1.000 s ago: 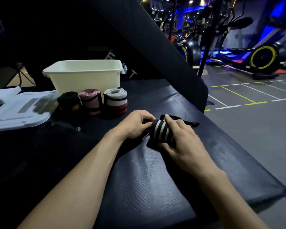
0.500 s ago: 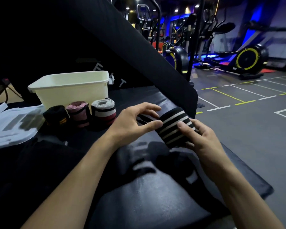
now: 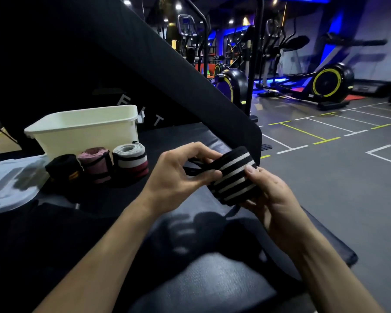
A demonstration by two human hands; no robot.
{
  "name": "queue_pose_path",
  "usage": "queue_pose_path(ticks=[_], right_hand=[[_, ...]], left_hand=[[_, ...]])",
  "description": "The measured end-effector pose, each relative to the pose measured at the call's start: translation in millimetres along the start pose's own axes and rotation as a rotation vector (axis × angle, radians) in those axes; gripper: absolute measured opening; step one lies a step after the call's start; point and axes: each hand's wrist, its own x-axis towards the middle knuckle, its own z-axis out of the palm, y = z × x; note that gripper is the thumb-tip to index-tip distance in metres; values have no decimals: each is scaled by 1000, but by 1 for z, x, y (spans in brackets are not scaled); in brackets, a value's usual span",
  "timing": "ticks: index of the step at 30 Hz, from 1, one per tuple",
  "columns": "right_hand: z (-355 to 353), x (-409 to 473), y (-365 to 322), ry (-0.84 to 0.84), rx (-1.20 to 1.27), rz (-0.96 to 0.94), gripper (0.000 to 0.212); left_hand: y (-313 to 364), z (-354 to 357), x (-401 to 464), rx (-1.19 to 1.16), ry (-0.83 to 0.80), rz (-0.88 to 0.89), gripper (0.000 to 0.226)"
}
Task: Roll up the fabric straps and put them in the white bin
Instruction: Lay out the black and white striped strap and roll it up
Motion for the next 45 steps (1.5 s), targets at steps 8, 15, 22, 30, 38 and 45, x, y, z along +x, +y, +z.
queue_pose_path(ticks=[8,15,22,30,38,45], right_hand=[[4,1,5,-5,90,47,33],[12,0,2,-66,297,162,50],[13,0,3,-89,297,282,35],[8,-4,3,-108,-86,113,43],[5,-5,8,-133,-115,-17,49],[5,-4,5,-64,42,19,43]], left_hand=[[5,1,1,-190,-6,6,21],[6,8,3,-183,33,45,25],[16,12,1,-250,-9,-3,22],[8,7,0,50,-44,13,22],[8,7,-1,-130,-46,-144,41],[5,-6,1,-375,-115,-262,61]])
